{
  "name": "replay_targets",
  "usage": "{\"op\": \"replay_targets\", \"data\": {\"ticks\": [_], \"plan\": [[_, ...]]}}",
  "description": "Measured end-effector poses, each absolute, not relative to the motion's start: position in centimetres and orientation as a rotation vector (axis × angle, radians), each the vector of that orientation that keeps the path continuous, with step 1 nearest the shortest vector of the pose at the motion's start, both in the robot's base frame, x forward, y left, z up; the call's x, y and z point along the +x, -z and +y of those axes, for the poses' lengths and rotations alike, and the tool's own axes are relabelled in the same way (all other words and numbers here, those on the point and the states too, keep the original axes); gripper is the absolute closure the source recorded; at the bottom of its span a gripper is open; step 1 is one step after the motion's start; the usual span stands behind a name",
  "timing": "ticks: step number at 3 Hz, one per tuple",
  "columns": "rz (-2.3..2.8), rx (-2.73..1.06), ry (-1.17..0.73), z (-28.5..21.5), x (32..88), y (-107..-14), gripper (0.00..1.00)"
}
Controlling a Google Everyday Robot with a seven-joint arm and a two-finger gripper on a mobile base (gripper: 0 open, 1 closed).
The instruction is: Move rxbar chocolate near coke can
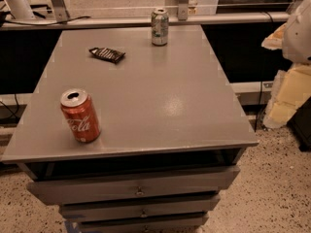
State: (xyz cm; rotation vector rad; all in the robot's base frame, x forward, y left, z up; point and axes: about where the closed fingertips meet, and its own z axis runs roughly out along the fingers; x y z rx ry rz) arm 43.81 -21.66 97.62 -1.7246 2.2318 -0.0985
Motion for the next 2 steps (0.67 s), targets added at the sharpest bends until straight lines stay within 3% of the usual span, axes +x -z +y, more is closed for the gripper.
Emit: {"op": "replay_targets", "data": {"ticks": [2], "plan": [[2.183,-1.677,0.051,-20.4,46.2,-96.7,0.00]]}}
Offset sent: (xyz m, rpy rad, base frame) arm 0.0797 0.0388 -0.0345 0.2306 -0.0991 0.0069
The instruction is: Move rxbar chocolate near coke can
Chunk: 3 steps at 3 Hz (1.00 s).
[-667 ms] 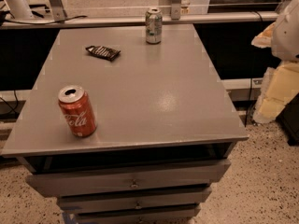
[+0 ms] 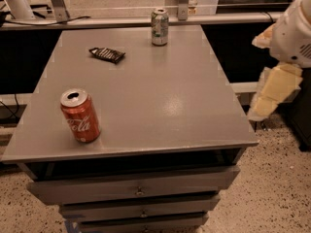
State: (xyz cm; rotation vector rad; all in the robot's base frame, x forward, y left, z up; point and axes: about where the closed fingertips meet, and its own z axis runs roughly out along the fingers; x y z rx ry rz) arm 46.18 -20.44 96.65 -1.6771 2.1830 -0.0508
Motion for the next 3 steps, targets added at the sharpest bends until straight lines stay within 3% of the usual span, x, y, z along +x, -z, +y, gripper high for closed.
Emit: {"op": "replay_targets", "data": {"ticks": [3], "plan": [[1.891,-1.419,-0.265,-3.5,61.4,-92.4,0.00]]}}
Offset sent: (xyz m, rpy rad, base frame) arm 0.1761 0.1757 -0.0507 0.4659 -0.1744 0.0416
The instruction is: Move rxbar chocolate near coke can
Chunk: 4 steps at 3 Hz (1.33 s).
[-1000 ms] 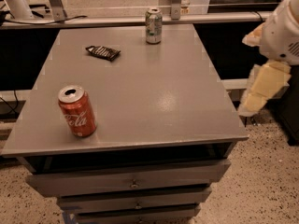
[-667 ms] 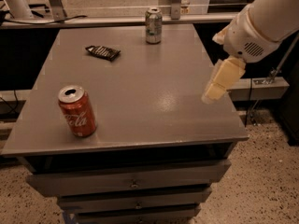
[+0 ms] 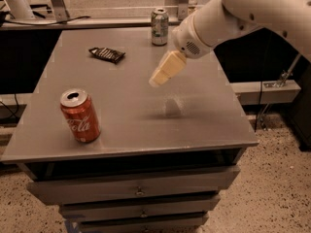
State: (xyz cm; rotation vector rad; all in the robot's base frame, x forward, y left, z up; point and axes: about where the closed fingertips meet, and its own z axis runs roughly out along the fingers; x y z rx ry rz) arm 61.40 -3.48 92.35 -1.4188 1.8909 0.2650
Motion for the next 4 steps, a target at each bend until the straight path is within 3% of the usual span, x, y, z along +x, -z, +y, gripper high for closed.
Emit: {"op": "replay_targets", "data": {"ticks": [2,4], "plan": [[1.873,-1.387,-0.326,-1.1,62.1,-92.0,0.00],[1.837,-1.136,-0.589,6.8,66.8,-91.0,0.00]]}}
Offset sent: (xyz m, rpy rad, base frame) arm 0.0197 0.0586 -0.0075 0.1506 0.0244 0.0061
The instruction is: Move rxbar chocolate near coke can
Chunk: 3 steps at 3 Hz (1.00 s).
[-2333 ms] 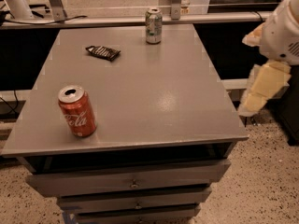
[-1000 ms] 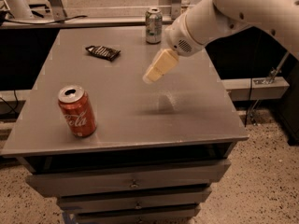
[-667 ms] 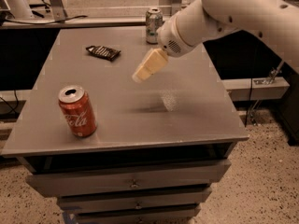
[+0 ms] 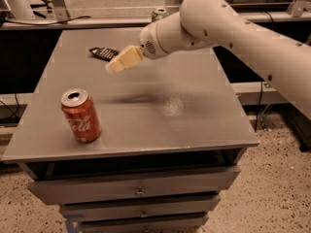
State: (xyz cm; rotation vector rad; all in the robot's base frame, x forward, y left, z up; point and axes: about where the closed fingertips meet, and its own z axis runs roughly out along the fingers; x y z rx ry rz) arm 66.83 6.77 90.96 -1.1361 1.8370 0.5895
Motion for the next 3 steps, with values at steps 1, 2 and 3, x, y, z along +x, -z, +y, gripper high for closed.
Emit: {"op": "replay_targets", "data": {"ticks": [1,2,3], "plan": [[1.821,-1.027,-0.660,9.9,70.1,-89.9,0.00],[1.803,-0.986,-0.670,12.1,72.8,-88.4,0.00],[1.792,-0.985,-0.656,13.7,75.0,-86.7,0.00]]}}
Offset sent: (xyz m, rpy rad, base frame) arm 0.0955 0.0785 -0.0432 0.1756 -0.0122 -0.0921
